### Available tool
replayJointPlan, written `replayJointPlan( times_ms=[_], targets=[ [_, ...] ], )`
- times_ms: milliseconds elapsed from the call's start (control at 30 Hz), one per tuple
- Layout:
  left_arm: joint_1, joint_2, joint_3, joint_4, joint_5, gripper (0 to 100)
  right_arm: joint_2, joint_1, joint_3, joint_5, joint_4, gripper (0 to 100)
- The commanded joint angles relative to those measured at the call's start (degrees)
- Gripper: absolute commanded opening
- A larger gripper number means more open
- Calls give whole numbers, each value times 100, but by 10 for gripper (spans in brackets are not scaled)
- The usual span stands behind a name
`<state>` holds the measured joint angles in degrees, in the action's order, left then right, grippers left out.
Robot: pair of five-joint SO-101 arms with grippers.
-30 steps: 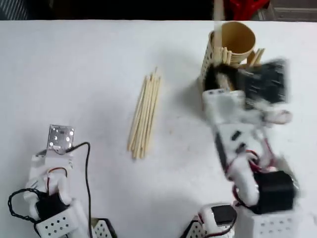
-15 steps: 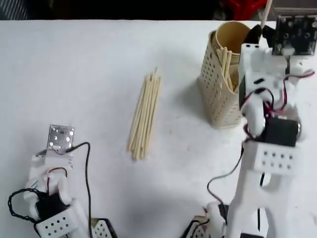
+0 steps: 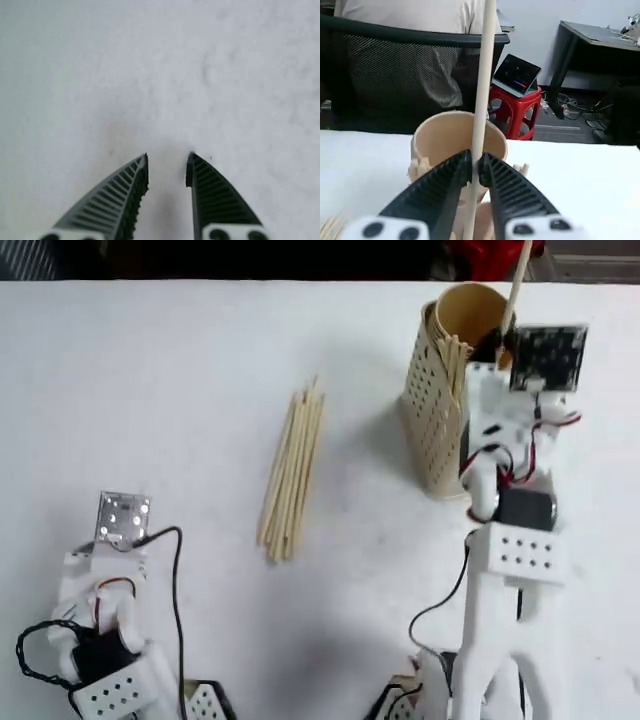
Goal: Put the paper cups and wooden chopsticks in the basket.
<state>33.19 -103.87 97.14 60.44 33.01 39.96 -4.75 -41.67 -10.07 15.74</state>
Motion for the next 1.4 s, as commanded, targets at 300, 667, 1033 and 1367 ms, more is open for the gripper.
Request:
replayJointPlan(
  times_ms=[300, 667, 1033, 1367],
  targets=[
    [40, -40, -18, 18, 26, 142, 1270, -22, -255, -53, 963, 204],
    [40, -40, -18, 18, 26, 142, 1420, 1297, 1793, -800, 3714, 116],
    [40, -40, -18, 18, 26, 142, -875, 3125, 2426, -325, 4629, 114],
    [40, -40, -18, 18, 26, 142, -3723, 3275, 2514, -290, 3574, 116]
  ],
)
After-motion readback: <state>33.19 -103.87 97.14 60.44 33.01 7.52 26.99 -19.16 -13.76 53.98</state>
